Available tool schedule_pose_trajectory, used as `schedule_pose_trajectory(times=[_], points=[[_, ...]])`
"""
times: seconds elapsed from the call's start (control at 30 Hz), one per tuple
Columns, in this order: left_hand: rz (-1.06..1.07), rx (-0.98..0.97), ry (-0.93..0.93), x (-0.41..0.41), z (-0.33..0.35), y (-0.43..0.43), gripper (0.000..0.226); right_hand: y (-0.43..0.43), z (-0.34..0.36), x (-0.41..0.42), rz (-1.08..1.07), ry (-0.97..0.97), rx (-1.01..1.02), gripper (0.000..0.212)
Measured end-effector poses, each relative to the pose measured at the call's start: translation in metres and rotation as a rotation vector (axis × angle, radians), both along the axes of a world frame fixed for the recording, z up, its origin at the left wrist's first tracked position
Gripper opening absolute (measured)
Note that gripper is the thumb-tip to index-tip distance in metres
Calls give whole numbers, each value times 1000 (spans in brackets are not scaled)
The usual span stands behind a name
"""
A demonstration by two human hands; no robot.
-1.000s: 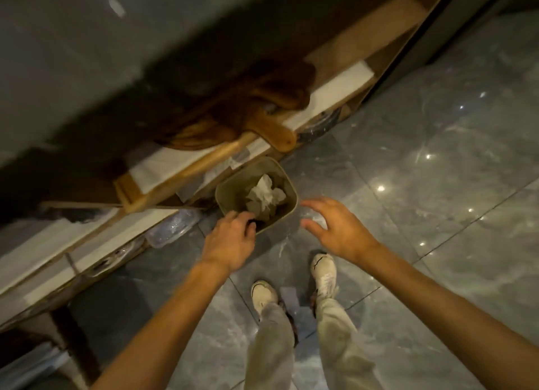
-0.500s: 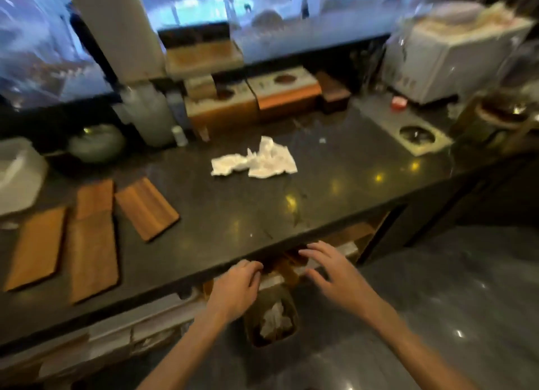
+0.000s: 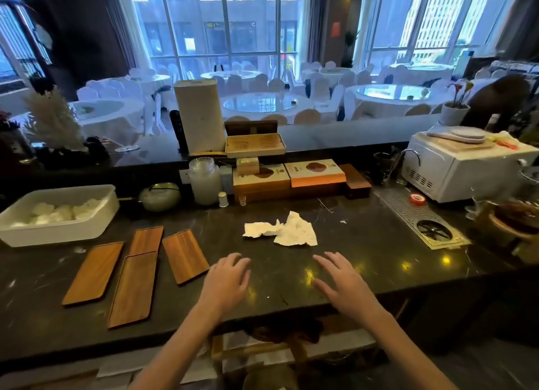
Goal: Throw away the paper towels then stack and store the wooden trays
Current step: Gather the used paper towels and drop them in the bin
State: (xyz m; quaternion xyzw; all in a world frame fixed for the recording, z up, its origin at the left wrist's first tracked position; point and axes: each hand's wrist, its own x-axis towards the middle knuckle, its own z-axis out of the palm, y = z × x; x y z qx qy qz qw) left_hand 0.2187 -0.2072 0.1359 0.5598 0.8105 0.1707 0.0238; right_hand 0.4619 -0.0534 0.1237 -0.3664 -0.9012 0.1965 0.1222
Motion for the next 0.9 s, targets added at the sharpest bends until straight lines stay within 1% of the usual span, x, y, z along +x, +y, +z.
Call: schedule_pose_trajectory(times=[0.3,0.57,0.67,0.8,0.9], points=[[72,-19,22,-51,-2,46,40,55,16,-67,0,-76,76,66],[25,-46,48,-97,-17,136,37,119,8,-88,-111,-103,81,67],[17,-84,41,-101,-32,166,35,142,-4,-96,-158,-119,48,64],[51,-171,-4,-104,-57,203,34,178,-29,-116,-187,-147,-53,60],[89,-238,-25,-110,-75,231,35,210,-51,-136,-174,-184,-105,57]])
